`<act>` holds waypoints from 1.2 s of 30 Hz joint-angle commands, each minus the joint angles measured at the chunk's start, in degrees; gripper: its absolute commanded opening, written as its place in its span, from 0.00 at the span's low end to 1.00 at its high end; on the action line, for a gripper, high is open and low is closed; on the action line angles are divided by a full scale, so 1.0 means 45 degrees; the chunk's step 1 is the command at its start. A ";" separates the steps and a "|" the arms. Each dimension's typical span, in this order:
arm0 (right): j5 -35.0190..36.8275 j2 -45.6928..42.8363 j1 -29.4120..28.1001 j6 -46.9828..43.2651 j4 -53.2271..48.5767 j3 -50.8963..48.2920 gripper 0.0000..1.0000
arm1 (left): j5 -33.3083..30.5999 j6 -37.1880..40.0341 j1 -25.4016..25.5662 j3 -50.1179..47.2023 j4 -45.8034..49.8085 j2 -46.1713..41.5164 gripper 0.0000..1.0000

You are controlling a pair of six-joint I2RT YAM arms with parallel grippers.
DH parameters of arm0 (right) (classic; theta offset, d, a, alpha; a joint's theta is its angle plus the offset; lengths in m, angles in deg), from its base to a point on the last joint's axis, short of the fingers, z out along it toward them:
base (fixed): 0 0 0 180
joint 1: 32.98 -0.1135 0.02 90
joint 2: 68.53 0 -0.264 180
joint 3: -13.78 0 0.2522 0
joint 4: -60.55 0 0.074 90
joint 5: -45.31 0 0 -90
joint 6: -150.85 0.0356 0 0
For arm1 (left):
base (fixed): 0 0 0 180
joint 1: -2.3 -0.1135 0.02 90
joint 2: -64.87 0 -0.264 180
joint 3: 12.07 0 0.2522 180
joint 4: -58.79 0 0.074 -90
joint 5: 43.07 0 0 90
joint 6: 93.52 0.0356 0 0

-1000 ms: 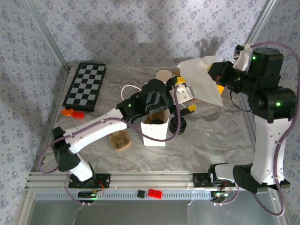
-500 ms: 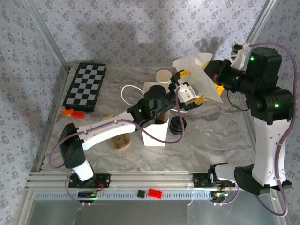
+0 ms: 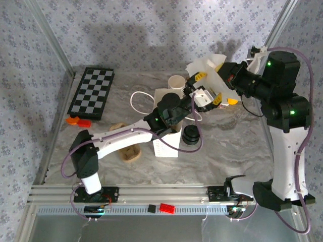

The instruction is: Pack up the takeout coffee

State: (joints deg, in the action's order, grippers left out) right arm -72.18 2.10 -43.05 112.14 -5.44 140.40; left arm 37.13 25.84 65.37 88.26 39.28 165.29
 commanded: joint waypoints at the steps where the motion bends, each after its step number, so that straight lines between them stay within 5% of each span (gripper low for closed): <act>1: -0.0394 -0.0401 -0.0053 0.0629 0.0747 -0.0307 0.00 | 0.0032 -0.0001 0.0047 0.0671 -0.0782 0.0125 0.75; 16: -0.0391 -0.0544 0.0628 0.0626 0.1017 -0.0725 0.00 | 0.0420 -0.0588 -0.0064 0.0001 0.0648 -0.1209 0.03; 21: -0.0721 -0.0081 0.1256 -0.0258 0.0565 0.0344 0.36 | 0.0491 -0.1364 -0.0065 0.0099 0.3293 -0.2369 0.00; 25: -0.0898 0.0333 0.1841 -0.1565 -0.0396 0.1395 0.66 | -0.0131 -0.3746 -0.0258 0.0622 0.6591 -0.3595 0.00; 31: -0.1404 0.0522 0.2529 -0.3251 -0.1431 0.1847 0.92 | -0.1343 -0.7656 -0.0480 0.3625 1.4112 -0.4315 0.00; 36: -0.1618 0.0244 0.2438 -0.3846 -0.1599 0.0466 1.00 | -0.2308 -1.0612 -0.0611 0.6164 1.9264 -0.3871 0.00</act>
State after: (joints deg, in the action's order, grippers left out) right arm -77.23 3.87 -31.94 98.93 -10.27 145.40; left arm 30.57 -10.02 63.05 110.88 105.66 147.67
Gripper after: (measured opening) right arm 0.991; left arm 0.049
